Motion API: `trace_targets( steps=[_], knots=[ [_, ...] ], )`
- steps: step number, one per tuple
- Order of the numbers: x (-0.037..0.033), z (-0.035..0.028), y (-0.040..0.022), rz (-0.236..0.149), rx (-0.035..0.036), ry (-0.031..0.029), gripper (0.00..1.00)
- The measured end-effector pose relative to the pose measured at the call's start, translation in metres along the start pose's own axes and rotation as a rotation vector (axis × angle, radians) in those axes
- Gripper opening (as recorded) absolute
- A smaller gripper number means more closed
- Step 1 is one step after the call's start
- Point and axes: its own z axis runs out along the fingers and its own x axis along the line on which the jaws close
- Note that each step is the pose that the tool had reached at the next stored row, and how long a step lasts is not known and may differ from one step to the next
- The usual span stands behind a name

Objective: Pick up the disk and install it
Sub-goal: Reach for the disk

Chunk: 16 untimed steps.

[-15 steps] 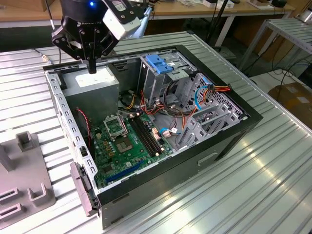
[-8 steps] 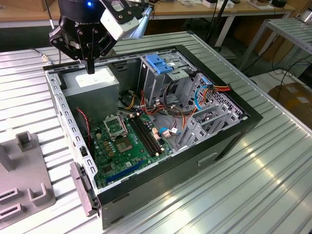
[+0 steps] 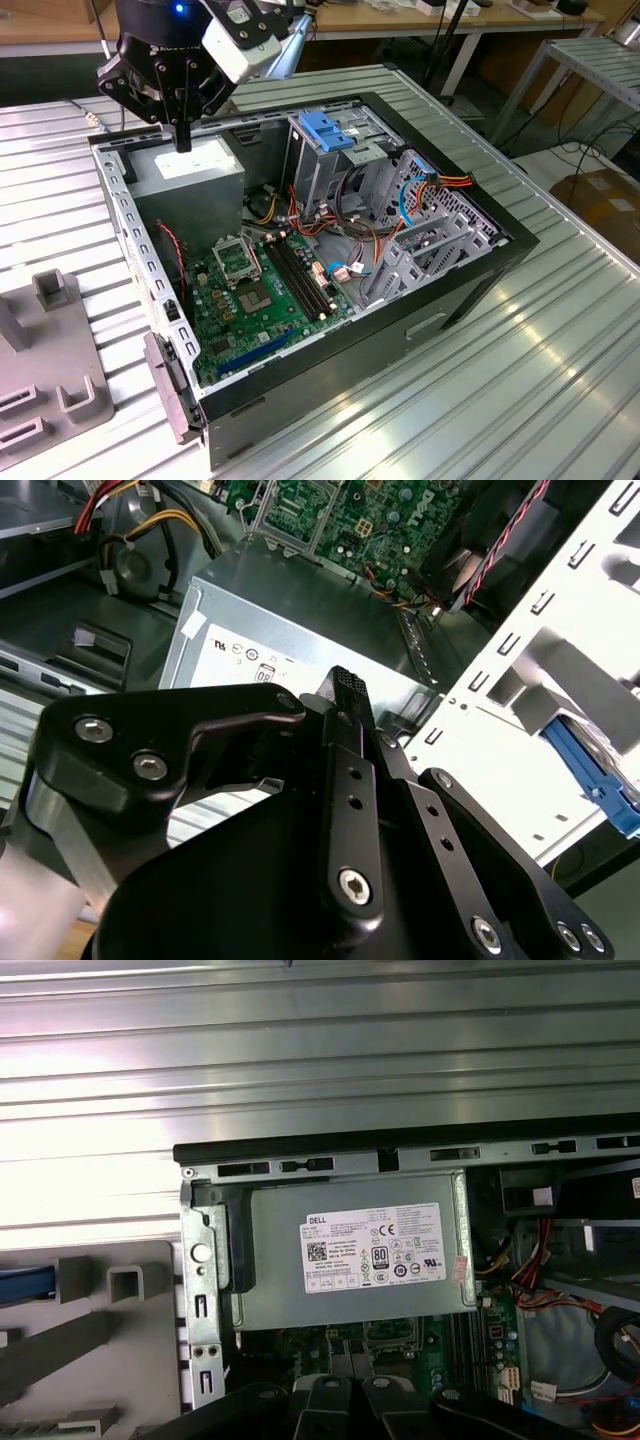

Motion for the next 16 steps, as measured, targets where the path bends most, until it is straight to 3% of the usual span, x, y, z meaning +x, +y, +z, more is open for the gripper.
trace_targets(
  steps=[16],
  knots=[
    [0.0110, -0.0003, -0.0008, 0.000, 0.0000, 0.0000, 0.10]
  ],
)
